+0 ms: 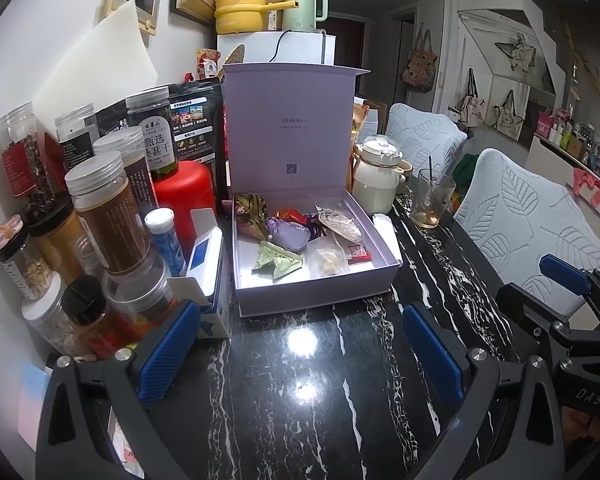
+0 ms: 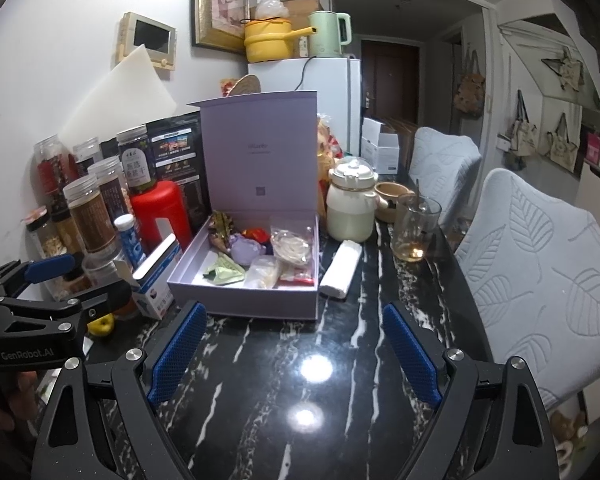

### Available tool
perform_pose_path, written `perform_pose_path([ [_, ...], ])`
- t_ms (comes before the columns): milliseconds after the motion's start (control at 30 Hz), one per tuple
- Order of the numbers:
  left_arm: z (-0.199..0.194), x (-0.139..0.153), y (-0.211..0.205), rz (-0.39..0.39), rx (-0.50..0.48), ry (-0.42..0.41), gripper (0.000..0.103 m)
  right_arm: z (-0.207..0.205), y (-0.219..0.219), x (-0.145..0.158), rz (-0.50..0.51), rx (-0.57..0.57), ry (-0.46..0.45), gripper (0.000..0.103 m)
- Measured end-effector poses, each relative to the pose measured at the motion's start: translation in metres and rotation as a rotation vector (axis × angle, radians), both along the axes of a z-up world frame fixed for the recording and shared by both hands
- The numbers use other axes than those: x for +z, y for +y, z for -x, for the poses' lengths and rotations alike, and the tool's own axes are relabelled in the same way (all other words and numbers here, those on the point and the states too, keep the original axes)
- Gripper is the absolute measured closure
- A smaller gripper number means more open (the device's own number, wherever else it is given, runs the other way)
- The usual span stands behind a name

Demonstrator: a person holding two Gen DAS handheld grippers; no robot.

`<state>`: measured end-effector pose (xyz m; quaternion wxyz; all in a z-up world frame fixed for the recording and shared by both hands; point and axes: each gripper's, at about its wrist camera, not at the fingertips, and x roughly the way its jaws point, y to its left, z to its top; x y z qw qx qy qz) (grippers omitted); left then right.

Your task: Organize soft objects

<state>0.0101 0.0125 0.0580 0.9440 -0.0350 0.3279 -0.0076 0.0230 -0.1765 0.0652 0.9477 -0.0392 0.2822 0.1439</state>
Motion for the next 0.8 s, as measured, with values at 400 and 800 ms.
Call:
perform_pose_path([
  [400,-0.0010,-0.0018,-0.0025,-0.007,-0.006,0.003,0.000,-0.0002,-0.0047,-0.0005,0.002,-0.011,0.005,0.012],
  [800,-0.0022,-0.0020,-0.0055,-0.032,0.000,0.001,0.000,-0.0030,-0.0082,-0.0034,0.001,-0.027,0.016,0.012],
])
